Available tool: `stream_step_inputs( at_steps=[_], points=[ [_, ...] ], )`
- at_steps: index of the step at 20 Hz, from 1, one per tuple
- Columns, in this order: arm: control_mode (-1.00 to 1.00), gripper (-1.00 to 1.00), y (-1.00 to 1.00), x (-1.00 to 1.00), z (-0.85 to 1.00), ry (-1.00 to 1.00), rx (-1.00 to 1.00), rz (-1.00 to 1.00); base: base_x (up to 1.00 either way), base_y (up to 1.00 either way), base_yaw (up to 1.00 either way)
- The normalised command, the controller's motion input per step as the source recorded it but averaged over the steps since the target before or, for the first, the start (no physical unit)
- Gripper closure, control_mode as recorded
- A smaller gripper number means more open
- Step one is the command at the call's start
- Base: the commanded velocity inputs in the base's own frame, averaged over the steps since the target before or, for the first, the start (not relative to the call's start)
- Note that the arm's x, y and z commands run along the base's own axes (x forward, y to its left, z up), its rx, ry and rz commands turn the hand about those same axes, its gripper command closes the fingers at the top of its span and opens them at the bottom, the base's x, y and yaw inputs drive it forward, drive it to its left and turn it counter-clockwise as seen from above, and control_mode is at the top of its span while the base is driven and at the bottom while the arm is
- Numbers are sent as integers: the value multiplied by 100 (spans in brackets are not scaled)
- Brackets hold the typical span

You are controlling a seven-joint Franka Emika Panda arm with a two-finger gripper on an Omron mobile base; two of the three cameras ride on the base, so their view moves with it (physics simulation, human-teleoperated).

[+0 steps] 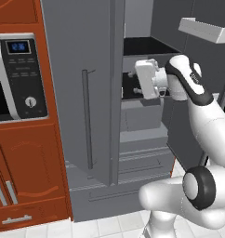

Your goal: Open the fridge, grab two sodas, and place both sodas inside the bowl with ice on the dining counter.

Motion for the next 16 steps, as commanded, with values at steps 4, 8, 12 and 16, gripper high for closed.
stream_step_inputs(
  at_steps=[4, 8, 12, 16],
  points=[
    [-100, -100, 47, 0, -7, 0, 9, 0, 0, 0, 0],
    [-100, -100, 46, 0, 0, 3, 3, 1, 0, 0, 0],
    [-100, -100, 47, 0, 0, 7, 0, 6, 0, 0, 0],
    [-100, -100, 46, 0, 0, 8, 0, 11, 0, 0, 0]
  ],
)
